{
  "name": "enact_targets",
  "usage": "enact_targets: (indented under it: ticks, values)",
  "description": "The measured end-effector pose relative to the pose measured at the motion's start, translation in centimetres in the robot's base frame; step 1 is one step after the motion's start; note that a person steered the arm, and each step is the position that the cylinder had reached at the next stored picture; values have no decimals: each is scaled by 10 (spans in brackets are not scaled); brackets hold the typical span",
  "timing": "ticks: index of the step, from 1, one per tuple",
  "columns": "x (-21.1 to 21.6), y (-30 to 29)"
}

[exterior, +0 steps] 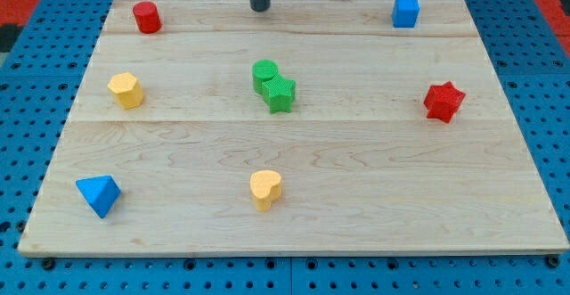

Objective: Move red circle away from the top left of the board

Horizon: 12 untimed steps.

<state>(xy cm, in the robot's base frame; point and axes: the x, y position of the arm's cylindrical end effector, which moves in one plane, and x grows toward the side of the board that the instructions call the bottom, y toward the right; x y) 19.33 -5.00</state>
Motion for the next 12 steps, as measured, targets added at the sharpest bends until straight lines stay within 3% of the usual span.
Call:
enact_targets:
  ticks: [2, 3, 4, 6, 7, 8, 9, 11, 12]
  values:
    - [0, -69]
    - [-2, -178]
    - [6, -243]
    - [38, -61]
    - [6, -132]
    - [18, -173]
    - [58, -153]
    - [88, -13]
    - [78, -69]
